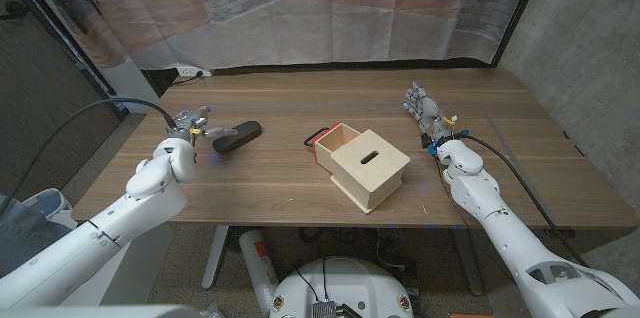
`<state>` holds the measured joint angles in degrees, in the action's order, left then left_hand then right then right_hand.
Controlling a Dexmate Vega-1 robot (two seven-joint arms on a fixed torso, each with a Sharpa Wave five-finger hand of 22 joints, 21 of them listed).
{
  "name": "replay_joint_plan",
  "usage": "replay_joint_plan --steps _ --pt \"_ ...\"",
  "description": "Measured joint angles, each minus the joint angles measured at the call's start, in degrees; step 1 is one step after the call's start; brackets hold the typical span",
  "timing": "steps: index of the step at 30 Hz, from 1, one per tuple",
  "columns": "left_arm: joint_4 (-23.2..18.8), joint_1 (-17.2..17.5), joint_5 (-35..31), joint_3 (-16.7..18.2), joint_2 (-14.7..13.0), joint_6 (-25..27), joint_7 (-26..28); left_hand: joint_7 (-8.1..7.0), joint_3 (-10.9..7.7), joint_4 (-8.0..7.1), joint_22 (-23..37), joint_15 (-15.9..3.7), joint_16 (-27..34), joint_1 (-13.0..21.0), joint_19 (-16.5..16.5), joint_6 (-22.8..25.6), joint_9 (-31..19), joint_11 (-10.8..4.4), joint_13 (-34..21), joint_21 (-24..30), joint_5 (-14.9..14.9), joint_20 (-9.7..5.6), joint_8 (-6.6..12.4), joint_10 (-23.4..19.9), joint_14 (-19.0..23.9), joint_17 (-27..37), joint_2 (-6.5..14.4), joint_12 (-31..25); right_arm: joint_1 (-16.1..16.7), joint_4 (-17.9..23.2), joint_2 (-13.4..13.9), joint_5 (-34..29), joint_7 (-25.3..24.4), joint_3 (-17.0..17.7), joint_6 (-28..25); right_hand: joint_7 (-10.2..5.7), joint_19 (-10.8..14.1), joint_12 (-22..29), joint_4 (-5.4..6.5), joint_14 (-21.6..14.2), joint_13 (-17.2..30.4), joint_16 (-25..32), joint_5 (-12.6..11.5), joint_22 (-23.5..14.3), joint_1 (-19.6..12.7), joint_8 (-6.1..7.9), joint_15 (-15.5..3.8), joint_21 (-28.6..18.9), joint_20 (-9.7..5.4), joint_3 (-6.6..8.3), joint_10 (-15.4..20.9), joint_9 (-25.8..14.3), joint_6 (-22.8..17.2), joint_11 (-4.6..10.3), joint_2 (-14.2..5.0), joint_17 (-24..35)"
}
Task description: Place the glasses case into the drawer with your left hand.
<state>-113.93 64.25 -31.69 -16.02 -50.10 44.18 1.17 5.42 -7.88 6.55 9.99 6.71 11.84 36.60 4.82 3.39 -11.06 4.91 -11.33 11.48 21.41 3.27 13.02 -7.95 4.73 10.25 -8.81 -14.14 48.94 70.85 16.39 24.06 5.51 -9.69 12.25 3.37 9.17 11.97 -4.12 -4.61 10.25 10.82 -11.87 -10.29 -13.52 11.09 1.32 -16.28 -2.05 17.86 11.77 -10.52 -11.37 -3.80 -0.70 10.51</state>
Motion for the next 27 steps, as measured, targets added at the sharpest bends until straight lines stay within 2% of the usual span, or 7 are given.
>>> replay_joint_plan --steps 9,15,27 --pt "0.1 -0.2 -0.2 -0.9 0.0 0.7 -0.5 0.28 0.00 0.00 0.0 -0.30 0.0 0.0 0.0 0.3 0.0 -0.29 0.0 0.0 0.0 -0.01 0.00 -0.3 0.3 0.0 0.0 0.0 -0.2 -0.3 -0.1 0.1 0.2 0.1 0.1 0.00 0.0 0.0 0.00 0.0 0.0 0.0 0.0 0.0 0.0 0.00 0.00 0.1 0.00 0.00 0.0 0.0 0.0 0.00 0.00 0.0" --pt "0.1 0.2 -0.2 -0.9 0.1 1.1 -0.5 -0.01 0.23 -0.23 0.0 -0.61 0.0 0.0 -0.2 0.6 0.0 -0.09 -0.3 0.0 0.2 -0.83 0.00 -0.5 0.6 0.0 0.0 0.0 -0.2 -0.3 0.0 0.1 0.3 0.1 0.1 0.00 0.0 0.0 0.00 0.0 0.0 0.0 0.0 0.0 0.0 0.00 0.00 0.4 0.00 0.00 0.0 0.0 0.0 0.00 0.00 0.0" --pt "0.9 0.8 1.1 -0.7 0.7 0.7 0.1 0.21 0.22 -0.23 0.0 -0.84 0.0 0.3 -0.4 1.5 0.0 -0.30 -0.3 0.0 0.2 -1.03 0.00 -1.1 0.8 0.0 0.3 0.0 -0.1 0.4 0.4 -0.1 0.3 0.2 -0.5 0.00 0.3 0.0 0.00 0.0 0.0 0.0 0.0 0.0 0.0 0.00 0.00 0.4 -0.32 0.00 0.0 0.0 0.0 0.00 0.00 0.0"
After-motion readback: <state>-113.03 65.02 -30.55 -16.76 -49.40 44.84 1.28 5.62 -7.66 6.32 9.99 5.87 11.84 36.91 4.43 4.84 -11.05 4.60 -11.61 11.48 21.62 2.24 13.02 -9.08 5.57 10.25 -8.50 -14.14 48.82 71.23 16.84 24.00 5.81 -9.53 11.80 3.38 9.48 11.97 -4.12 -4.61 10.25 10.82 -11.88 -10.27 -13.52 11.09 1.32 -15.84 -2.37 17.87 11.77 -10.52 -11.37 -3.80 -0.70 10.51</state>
